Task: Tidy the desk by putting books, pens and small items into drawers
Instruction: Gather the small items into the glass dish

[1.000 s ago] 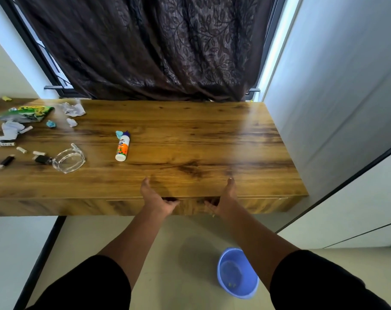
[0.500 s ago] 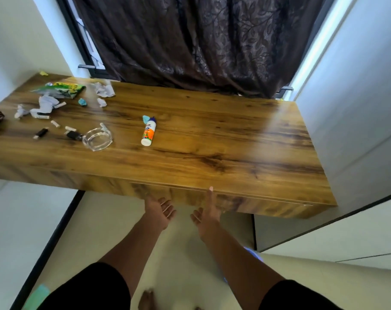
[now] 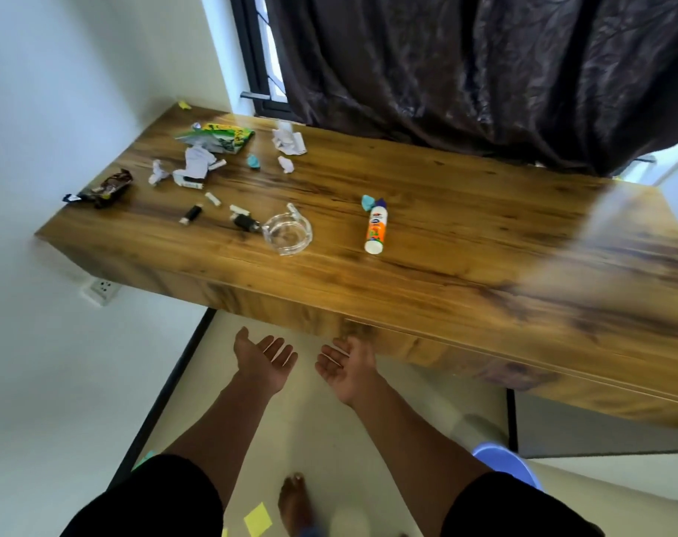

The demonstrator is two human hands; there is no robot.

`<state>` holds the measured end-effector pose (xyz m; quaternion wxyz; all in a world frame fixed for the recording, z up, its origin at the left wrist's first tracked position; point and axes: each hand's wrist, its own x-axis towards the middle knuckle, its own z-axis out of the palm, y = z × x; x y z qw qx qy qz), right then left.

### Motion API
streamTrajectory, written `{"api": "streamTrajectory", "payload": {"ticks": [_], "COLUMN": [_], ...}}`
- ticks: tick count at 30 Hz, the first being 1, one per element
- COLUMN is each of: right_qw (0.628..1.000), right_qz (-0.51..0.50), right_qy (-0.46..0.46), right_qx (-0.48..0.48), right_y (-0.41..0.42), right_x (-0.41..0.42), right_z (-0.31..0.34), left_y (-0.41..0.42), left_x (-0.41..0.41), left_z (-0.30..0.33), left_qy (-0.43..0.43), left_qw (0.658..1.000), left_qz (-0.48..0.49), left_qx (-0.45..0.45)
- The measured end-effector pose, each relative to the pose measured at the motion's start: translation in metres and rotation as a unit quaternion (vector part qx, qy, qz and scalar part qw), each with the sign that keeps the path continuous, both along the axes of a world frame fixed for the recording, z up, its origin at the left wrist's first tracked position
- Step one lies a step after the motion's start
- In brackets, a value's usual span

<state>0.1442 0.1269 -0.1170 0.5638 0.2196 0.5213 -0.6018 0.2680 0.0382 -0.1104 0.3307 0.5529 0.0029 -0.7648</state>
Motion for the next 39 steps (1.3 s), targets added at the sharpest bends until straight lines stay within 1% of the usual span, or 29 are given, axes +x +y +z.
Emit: {"api": "streamTrajectory", "payload": {"ticks": [5, 9, 12, 17, 24, 27, 33, 39], "right_qw": [0.997, 0.990, 0.984, 0.970, 0.958, 0.953, 0.952, 0.957], "right_qz": [-0.064, -0.102, -0.133, -0.188, -0.238, -0.260, -0.262, -0.244], "right_qy": [-0.052, -0.089, -0.110, -0.148, -0.155, -0.155, -0.157, -0.157], "right_qx": [-0.002, 0.026, 0.033, 0.036, 0.032, 0.024, 0.022, 0.009], "right_y": [-0.059, -0.102, -0.127, -0.155, -0.175, -0.179, -0.180, -0.174], "right_x": [0.034, 0.055, 0.069, 0.084, 0.084, 0.084, 0.085, 0.085], "right_z": [-0.009, -0.027, -0.038, -0.052, -0.067, -0.070, -0.074, -0.070], "left_y": [-0.060, -0.107, -0.134, -0.164, -0.184, -0.190, -0.192, -0.185], "left_x": [0.037, 0.058, 0.067, 0.071, 0.075, 0.078, 0.081, 0.084], "left_z": [-0.012, -0.022, -0.027, -0.035, -0.044, -0.052, -0.058, -0.063], "left_qy": [0.012, 0.014, 0.021, 0.039, 0.052, 0.073, 0.084, 0.089], "left_qw": [1.000, 1.000, 0.999, 0.999, 0.998, 0.997, 0.996, 0.996], "left_qz": [0.017, 0.009, 0.000, 0.007, 0.028, 0.029, 0.015, 0.024], "left_qx": [0.000, -0.022, -0.029, -0.014, 0.017, 0.020, 0.019, 0.010]}}
